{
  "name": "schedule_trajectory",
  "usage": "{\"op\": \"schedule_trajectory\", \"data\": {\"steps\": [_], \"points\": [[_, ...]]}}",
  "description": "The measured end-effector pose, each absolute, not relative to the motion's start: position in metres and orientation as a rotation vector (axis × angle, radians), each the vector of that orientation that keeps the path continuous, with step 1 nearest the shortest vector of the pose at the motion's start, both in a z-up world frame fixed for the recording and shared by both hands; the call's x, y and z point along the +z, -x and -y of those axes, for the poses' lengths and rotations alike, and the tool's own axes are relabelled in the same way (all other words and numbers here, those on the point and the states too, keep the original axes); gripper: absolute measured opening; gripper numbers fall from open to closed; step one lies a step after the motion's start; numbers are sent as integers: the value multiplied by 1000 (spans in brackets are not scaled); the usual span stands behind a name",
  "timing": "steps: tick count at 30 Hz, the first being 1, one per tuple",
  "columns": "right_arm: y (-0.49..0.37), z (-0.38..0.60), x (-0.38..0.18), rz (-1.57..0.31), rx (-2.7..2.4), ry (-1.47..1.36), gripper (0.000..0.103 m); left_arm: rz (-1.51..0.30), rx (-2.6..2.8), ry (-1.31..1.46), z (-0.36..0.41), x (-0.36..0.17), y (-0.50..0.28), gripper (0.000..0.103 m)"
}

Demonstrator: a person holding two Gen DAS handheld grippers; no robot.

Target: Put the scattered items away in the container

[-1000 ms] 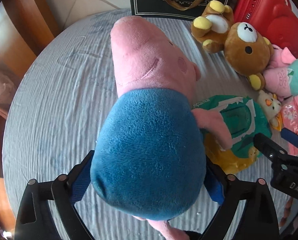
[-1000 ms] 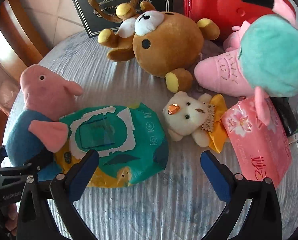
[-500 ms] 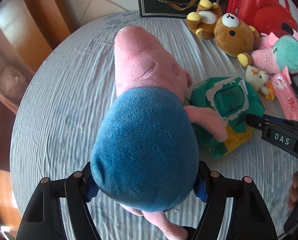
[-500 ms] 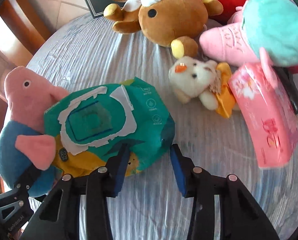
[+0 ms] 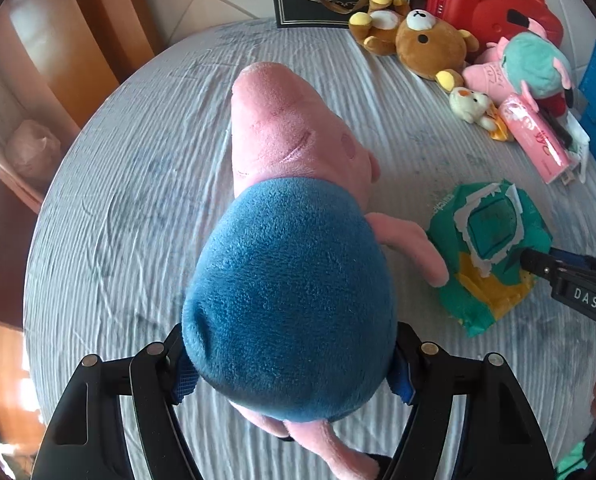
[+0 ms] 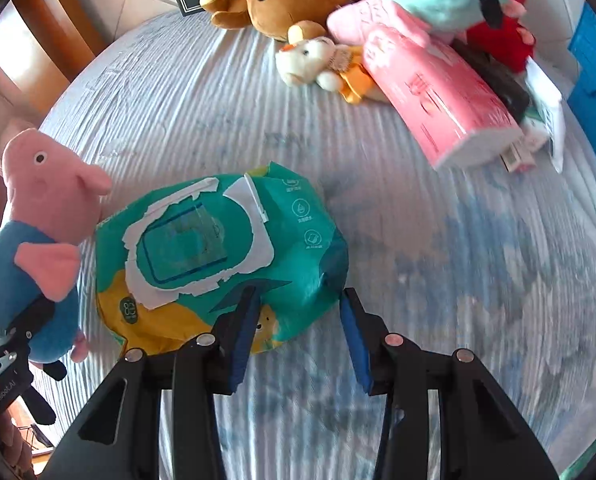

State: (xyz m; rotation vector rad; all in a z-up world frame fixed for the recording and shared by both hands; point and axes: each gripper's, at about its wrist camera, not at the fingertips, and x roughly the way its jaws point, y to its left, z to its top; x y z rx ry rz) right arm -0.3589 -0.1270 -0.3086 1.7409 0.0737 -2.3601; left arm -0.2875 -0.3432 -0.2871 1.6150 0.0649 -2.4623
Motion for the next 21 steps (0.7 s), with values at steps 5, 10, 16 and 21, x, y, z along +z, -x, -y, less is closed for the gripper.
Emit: {"op": "schedule_trajectory", "data": {"steps": [5,10,16,21], "points": [[357,121,-311,-25,-2352,-1737,63,-48,-2455,-1615,333,-287,284,73],[360,118,-311,21,-2352,-1703,69,-20,-2448,-1602,326,-289,286,74],[363,123,-321,78,-2327,-1713,55,-11,-2447,-1599,324,-292,289,75],[363,124,-322,98,-2330,-1703,56,-27,-2451,-1602,326,-295,288,75]]}}
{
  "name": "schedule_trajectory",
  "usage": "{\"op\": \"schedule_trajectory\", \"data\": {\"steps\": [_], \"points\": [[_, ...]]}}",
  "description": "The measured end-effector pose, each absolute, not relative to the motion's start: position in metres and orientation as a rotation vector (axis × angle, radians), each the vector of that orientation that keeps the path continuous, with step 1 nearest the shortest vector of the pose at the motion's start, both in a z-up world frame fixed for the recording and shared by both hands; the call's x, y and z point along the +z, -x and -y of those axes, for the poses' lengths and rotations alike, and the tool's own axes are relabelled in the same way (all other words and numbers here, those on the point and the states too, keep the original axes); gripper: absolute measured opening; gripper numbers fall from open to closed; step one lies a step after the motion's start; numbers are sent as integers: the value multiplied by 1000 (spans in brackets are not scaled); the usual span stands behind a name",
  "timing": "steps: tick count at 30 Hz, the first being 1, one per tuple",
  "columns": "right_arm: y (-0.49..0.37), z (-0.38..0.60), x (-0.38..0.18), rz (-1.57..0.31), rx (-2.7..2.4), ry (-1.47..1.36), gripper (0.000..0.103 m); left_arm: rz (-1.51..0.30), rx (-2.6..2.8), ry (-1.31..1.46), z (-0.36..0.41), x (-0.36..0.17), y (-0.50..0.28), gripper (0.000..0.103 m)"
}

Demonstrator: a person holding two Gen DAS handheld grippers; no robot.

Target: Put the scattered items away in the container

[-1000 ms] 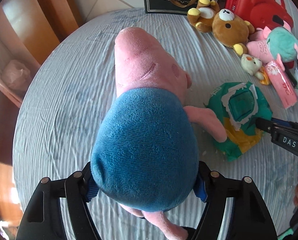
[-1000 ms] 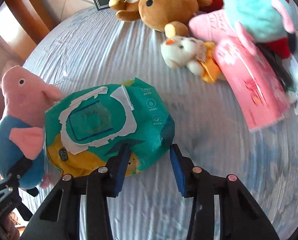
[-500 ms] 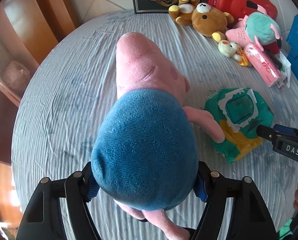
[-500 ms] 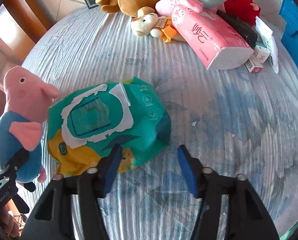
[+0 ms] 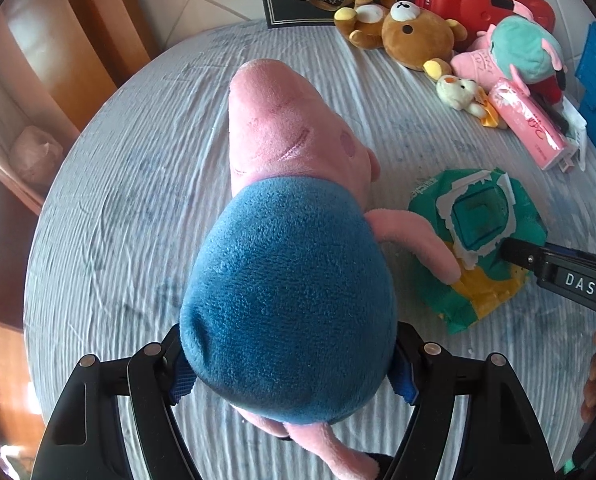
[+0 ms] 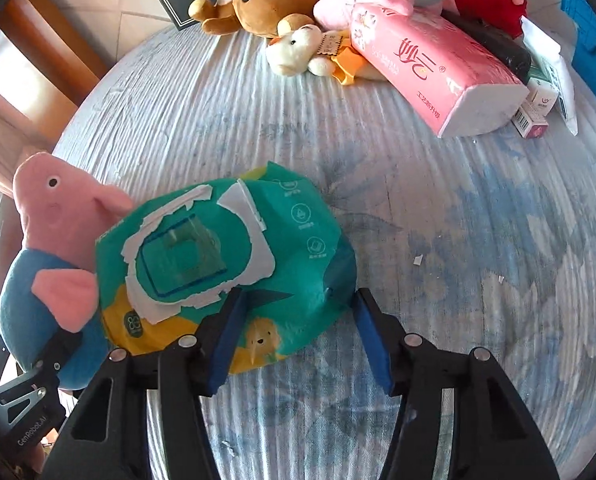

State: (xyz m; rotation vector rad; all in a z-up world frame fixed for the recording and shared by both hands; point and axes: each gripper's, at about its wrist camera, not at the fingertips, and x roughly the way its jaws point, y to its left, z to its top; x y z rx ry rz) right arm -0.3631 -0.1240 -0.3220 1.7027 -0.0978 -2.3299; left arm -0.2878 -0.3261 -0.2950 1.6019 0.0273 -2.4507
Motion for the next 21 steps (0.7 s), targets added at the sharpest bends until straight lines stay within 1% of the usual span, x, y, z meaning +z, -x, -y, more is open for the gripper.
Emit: {"op": "schedule_trajectory", "data": {"steps": [4,6,9,11,12,13,14,21], "points": [[362,127,-323,91,-2344,-1692,58,-43,-2465,-1593,328,-296,286,75],[361,132,-323,48,-2350,-1693,56,-36,-2475,-1585,329,-294,286,74],[356,135,-317,32,-2358,-1682,41,-38,-2491,-1549,330,-285,283,71],[351,137,-310,15,-2374,-1650,34,-49,-2500,-1518,330,-276,282,70],[349,139,-306,6,-2375,-1633,28,-51,-2507,-1503,329,-271,282,70],[348,140,-302,2,-2374,-1618,7,-50,-2518,-1488,327,-266,281,70],[346,140,-297,1,-2373,-1604,5,-45,-2533,-1474,325,-260,281,70],[337,131,-264,-9,-2416,-1498,5,-17,-2599,-1416,305,-233,273,70]]}}
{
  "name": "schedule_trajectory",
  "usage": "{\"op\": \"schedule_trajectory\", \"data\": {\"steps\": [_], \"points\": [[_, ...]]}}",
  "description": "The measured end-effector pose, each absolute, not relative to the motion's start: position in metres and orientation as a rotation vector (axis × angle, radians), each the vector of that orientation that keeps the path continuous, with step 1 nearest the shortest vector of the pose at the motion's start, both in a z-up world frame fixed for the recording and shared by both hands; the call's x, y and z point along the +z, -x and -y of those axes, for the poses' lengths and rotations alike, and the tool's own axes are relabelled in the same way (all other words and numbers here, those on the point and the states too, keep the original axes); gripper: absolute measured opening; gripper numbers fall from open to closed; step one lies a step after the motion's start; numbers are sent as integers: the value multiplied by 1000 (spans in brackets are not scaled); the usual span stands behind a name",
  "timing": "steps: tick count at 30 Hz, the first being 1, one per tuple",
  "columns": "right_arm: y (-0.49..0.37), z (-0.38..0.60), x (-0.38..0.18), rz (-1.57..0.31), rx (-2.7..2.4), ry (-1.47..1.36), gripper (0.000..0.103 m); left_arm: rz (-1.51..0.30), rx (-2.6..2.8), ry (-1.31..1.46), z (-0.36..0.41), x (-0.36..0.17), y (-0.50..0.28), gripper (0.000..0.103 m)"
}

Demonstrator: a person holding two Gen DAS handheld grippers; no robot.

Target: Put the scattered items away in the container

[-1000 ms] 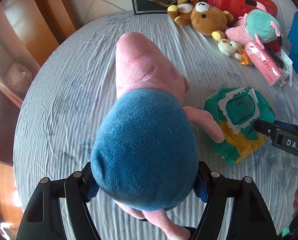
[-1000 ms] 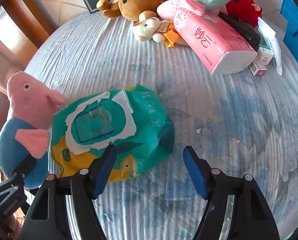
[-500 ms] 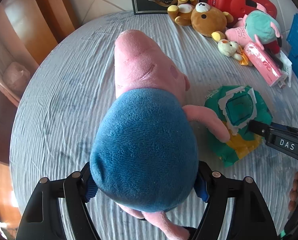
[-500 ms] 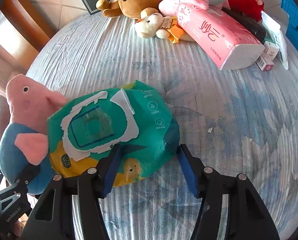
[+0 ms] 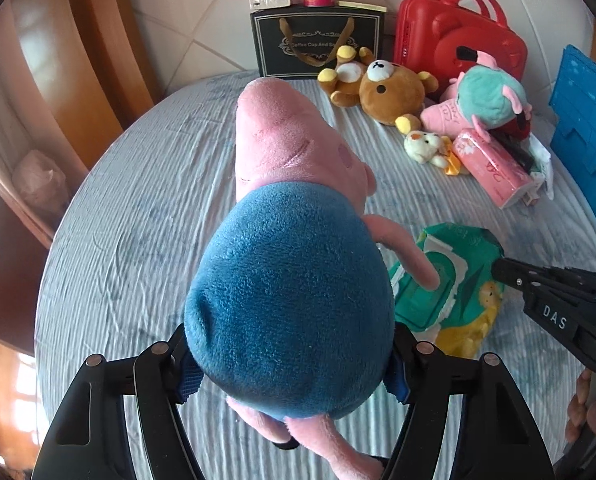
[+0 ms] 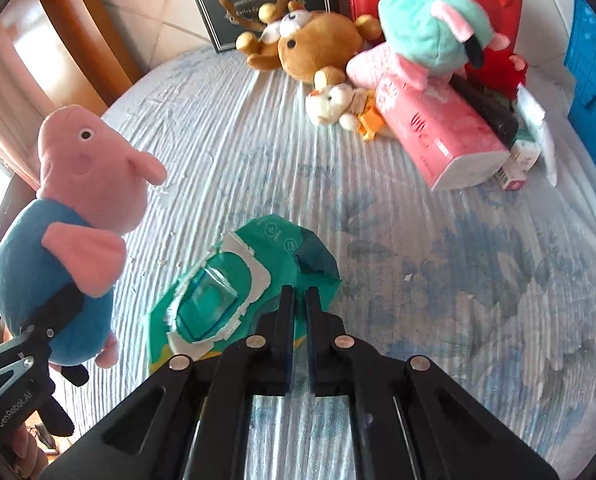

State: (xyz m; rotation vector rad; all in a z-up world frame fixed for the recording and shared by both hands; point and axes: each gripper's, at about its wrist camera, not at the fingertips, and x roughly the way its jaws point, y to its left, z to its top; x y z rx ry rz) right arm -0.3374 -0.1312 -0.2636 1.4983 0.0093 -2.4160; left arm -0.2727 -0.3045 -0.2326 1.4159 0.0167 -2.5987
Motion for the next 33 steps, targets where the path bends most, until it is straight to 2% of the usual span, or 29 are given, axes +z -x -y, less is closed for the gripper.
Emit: {"op": "schedule_trajectory", "data": {"steps": [12,20,21,23,24,25,29,31,33], "points": [[330,86,-182,-14,-2553,-1299,4,20,-2722,-1284,250,-178,269,70],[338,50,-219,108,-2425,-1483,5,10,-2636,-1302,241,-188,259,72],[337,49,-225,144,-2405,-1506,8,19,-2621,-1312,245,-194,260,72],[335,52,-234,176,-2391,-1530,27,50,-2592,-1333,252,-205,264,72],[333,55,-236,180,-2393,-1535,52,63,-2579,-1345,256,-212,267,72],[331,59,-238,181,-2393,-1537,70,68,-2569,-1359,261,-218,271,72],[327,75,-248,216,-2408,-1577,73,85,-2573,-1423,279,-243,285,72],[327,83,-256,256,-2416,-1619,82,116,-2587,-1447,287,-256,294,72],[325,89,-264,304,-2423,-1657,82,147,-2606,-1463,293,-268,304,72]]}}
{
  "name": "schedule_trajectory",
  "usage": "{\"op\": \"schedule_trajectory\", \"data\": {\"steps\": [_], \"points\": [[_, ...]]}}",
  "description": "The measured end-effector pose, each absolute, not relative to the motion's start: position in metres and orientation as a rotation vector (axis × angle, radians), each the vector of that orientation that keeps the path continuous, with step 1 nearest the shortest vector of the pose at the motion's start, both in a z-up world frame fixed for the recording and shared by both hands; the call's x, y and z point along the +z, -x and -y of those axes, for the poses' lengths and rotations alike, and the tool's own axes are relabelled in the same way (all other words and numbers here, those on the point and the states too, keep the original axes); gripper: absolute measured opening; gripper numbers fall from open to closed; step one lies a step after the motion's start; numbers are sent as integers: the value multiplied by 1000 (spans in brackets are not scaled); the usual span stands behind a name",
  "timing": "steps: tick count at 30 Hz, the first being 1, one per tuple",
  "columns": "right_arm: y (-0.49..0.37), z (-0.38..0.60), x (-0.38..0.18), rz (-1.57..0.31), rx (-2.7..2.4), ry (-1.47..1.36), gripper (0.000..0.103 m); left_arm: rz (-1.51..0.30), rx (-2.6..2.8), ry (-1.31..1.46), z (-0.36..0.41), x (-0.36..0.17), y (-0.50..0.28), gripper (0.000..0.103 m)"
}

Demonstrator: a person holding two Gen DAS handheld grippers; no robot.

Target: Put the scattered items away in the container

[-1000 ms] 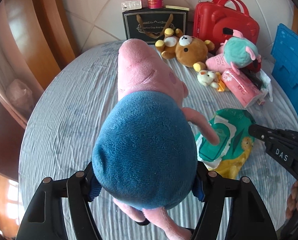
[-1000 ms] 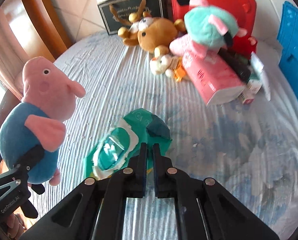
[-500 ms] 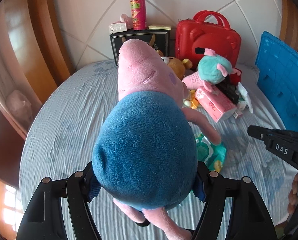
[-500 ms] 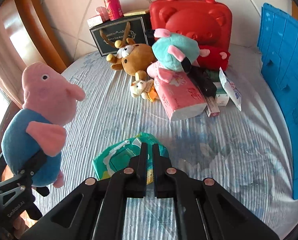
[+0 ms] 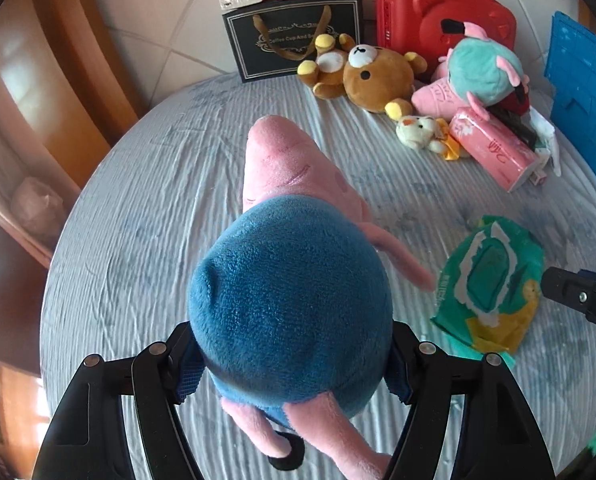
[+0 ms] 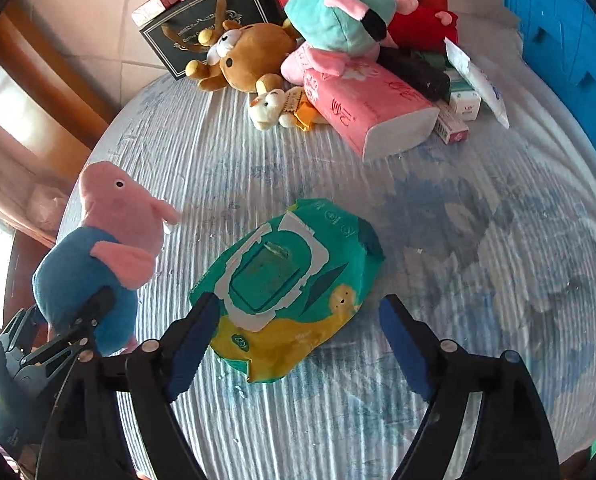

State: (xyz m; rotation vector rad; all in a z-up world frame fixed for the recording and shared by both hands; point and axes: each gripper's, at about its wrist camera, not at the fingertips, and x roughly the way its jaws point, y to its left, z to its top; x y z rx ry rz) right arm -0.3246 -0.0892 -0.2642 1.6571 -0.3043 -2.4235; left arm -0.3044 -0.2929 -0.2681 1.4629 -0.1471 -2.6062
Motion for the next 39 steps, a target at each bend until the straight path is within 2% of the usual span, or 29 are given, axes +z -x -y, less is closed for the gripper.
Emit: {"op": "schedule_trajectory", "data": {"steps": [5,8,10,11,20,26,27,28,29,31,33,36,39], "points": [[316,93,-278,392,-2480,-1716,83,199,-2695,-1479,284,-284,317,72],[314,91,-281,432,-2503,-1753,83,138,-2788,-1571,270,-284,308,72],[316,90,-282,447,-2517,-1775,102,127,-2849,-1629,261,-282,298,72],[317,90,-281,452,-2522,-1773,103,127,-2871,-1643,259,-281,294,72],[337,122,-308,408,-2463,-1809,103,176,-2732,-1470,313,-263,295,72],[345,140,-327,255,-2500,-1852,103,184,-2711,-1460,318,-271,299,72],[344,139,-327,229,-2512,-1847,101,198,-2714,-1456,314,-272,299,72],[342,138,-327,208,-2517,-1847,94,207,-2717,-1453,311,-272,299,72],[340,136,-326,194,-2519,-1838,91,205,-2723,-1454,308,-272,299,72],[335,132,-320,163,-2533,-1816,73,178,-2743,-1467,303,-270,299,71],[332,127,-312,141,-2550,-1795,63,164,-2769,-1470,295,-266,298,70],[327,112,-308,179,-2548,-1788,57,178,-2799,-1458,281,-258,295,70],[319,94,-307,218,-2559,-1800,56,170,-2824,-1457,269,-252,291,70]]}}
